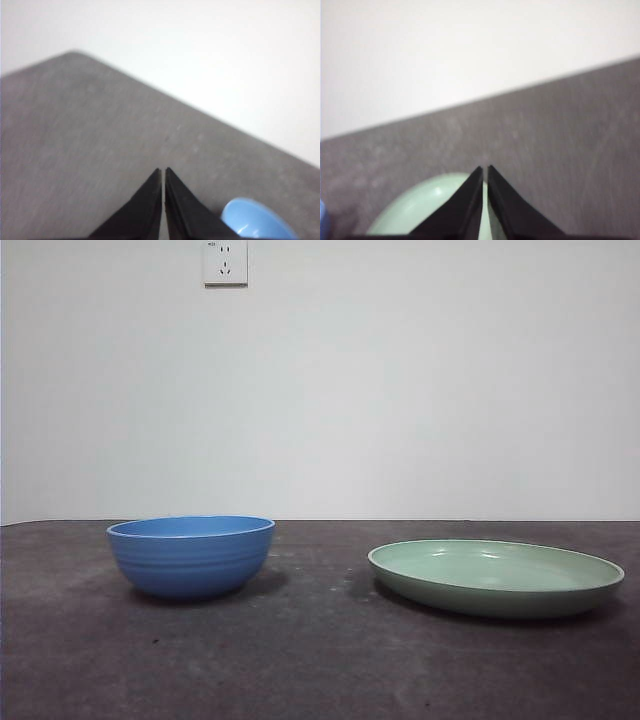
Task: Pick up the blue bowl, put it on the green plate, put it on desk
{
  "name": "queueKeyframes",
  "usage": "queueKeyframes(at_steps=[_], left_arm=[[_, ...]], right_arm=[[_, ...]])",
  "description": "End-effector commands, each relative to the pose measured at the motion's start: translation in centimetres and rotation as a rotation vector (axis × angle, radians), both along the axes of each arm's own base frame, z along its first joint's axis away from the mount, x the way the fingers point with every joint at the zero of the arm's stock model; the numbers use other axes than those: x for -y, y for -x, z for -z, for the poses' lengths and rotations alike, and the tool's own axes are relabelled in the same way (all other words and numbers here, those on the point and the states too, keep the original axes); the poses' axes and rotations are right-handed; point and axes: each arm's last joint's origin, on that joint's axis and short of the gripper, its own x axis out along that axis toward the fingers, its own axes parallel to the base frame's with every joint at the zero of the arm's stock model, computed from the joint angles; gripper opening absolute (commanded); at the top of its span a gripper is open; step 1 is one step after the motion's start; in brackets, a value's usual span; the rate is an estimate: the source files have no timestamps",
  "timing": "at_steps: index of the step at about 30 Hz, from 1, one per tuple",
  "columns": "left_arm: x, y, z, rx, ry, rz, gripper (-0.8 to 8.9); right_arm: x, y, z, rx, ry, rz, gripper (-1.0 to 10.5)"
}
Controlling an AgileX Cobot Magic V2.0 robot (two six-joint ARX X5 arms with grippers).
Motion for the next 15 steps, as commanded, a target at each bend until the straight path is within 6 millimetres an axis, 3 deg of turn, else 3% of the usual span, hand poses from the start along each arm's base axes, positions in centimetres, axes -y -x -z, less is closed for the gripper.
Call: queueKeyframes(at_steps=[1,8,15], left_arm=[[0.0,0.4,-2.0,0.027,0.0,0.006,0.11],[0.3,0.6,-6.4,-0.005,-0.076,0.087,0.1],[0.6,-0.8,-10.0,-0.106,-0.143,0.244,0.1]], right_arm=[[0.0,0.6,-2.2,0.065,-0.006,0.004,0.1],[-0.1,1.4,-6.5,0.061,0.044,0.0,0.1],[-0.3,0.8,-10.3,-0.074,0.137,-0.078,0.1]])
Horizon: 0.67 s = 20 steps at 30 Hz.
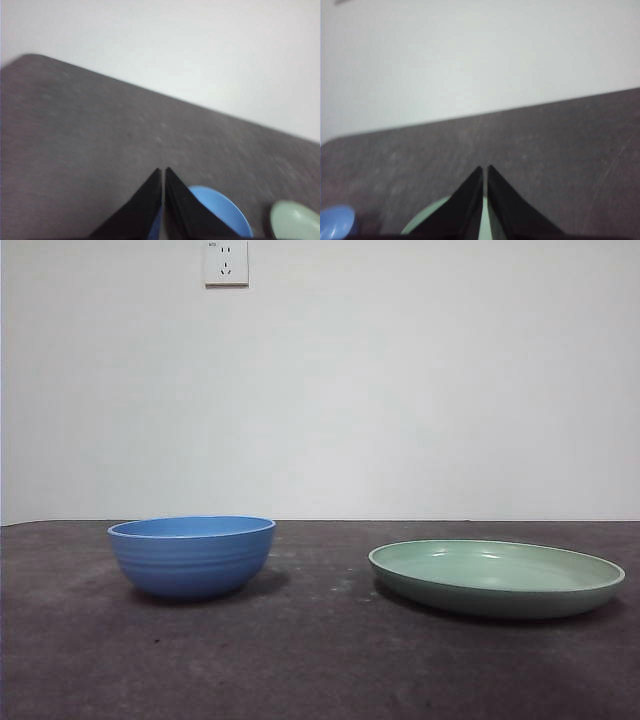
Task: Pick up the blue bowl, put it on the green plate, put it on desk
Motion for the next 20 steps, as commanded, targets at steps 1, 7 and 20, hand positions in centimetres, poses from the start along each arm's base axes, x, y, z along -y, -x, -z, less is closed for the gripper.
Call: queueKeyframes(at_steps=[1,7,20], left_arm=[[0.2,-0.8,-1.5,-0.029,-0.062,0.094,0.1],[0.7,-2.3,-3.5,-0.131,-0.054,0.296,0.11],[3.7,-3.8,-6.0,-0.327,-0.156,0.666,0.1]], right_arm=[[-0.1,-0.4,-1.8,-0.045,0.078,-0.062,0.1],[-0.4,-1.9,-4.1,-0.207,0.129,-0.222,0.1],[-2.4,-4.1,-5.6,-0.485,0.186,-0.56,0.1]])
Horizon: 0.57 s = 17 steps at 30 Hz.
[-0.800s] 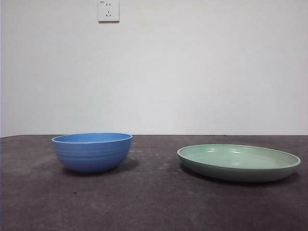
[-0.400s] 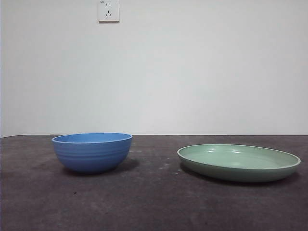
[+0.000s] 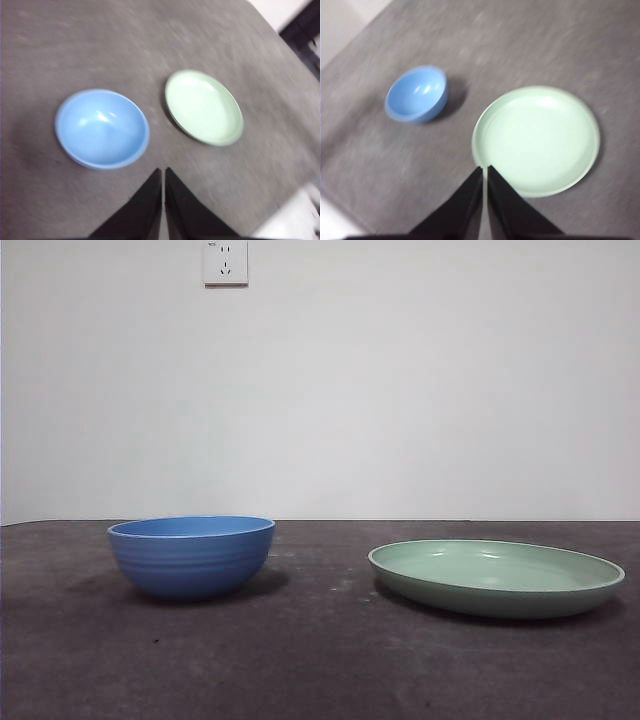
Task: Pick up the blue bowl, put it on the green plate, put it on desk
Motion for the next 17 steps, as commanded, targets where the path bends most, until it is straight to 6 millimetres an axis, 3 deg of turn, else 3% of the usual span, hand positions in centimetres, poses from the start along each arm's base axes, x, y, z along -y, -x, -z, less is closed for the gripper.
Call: queueKeyframes(at_steps=[1,7,17], left_arm=[[0.7,0.0,-0.8,0.024,-0.033,0.084,0.1],[1.8,0.1,-0.3,-0.023,-0.049,0.176,0.1],[2.0,0.0,-0.3,-0.028,-0.048,0.193,0.45]], right_arm=[[-0.6,0.0,-0.2,-0.01,0.034,-0.079,0.1],[-1.4,0.5,0.4,-0.072,0.061,-0.173,0.1],[-1.6,0.6,0.4,-0.075,0.061,-0.185,0.3]])
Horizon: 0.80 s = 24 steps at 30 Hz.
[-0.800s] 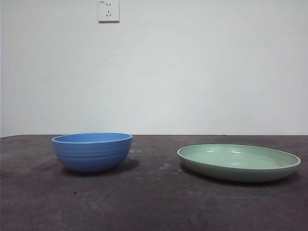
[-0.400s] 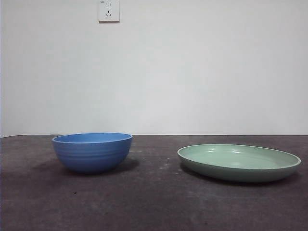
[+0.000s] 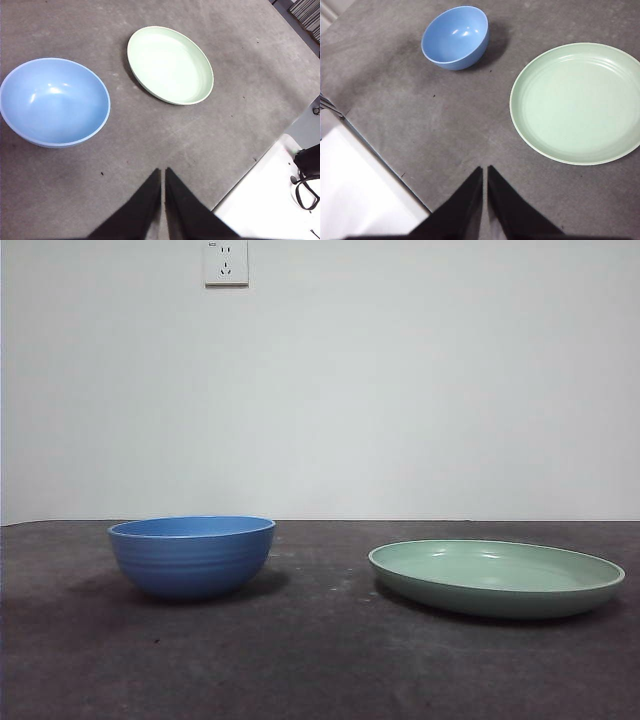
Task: Pick up the blue bowl, put it on the green plate, put it on desk
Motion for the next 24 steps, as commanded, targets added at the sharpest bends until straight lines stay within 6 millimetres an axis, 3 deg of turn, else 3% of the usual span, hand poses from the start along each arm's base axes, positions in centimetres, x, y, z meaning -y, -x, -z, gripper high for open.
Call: queueKeyframes(at_steps=[1,3,6,8,24], left_arm=[[0.1,-0.1,-0.7,0.032,0.007,0.015,0.71],[0.1,-0.1,-0.7,0.024,0.012,0.009,1.72],[0.1,-0.1,-0.7,0.013,0.018,0.001,3.97],[0.1,-0.1,-0.7,0.014,0.018,0.0,4.65],[0.3,-1.3,-0.2,-0.025,-0.015,-0.043,4.65]], right_arm=[[-0.1,-0.1,-0.5,0.02,0.001,-0.012,0.7],[-0.1,-0.1,-0.5,0.017,-0.002,-0.008,1.8],[-0.1,-0.1,-0.5,0.016,-0.002,-0.008,3.6],[-0.1,-0.1,-0.5,0.016,-0.002,-0.008,3.7],[-0.1,-0.1,-0.5,0.017,-0.002,-0.008,3.7]])
